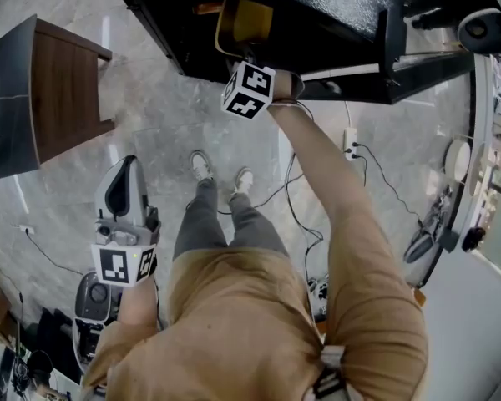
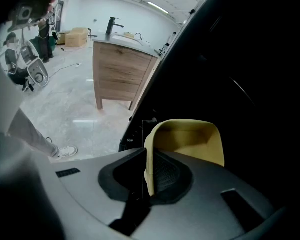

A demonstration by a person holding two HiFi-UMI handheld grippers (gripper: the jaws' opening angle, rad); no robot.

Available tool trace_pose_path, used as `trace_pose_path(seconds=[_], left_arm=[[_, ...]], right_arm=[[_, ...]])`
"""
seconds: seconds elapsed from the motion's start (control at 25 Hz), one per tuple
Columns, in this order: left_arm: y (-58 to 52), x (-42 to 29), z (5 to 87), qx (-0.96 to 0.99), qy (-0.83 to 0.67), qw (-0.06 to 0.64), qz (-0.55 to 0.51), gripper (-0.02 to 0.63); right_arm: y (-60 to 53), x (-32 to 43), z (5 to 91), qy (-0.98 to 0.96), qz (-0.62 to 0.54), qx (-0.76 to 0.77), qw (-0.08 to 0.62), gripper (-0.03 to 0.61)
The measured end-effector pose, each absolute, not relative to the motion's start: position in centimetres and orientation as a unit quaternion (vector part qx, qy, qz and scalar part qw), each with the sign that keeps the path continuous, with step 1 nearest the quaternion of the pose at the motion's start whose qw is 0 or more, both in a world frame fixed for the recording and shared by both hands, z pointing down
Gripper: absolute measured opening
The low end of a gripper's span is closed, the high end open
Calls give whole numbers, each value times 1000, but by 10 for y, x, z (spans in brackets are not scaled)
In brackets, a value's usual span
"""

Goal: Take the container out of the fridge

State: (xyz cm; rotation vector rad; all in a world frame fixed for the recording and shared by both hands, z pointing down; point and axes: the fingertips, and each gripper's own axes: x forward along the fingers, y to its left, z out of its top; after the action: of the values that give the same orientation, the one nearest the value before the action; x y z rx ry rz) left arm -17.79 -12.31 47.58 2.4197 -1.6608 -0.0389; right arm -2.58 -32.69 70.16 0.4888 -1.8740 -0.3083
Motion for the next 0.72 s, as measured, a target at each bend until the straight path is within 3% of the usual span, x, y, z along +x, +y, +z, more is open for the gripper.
trace_pose_path(seconds=[0.72], left_arm=[[-84, -160, 432, 824, -562, 63, -28, 0]], right_arm=[[-263, -43, 629, -836, -126, 225, 484, 20]])
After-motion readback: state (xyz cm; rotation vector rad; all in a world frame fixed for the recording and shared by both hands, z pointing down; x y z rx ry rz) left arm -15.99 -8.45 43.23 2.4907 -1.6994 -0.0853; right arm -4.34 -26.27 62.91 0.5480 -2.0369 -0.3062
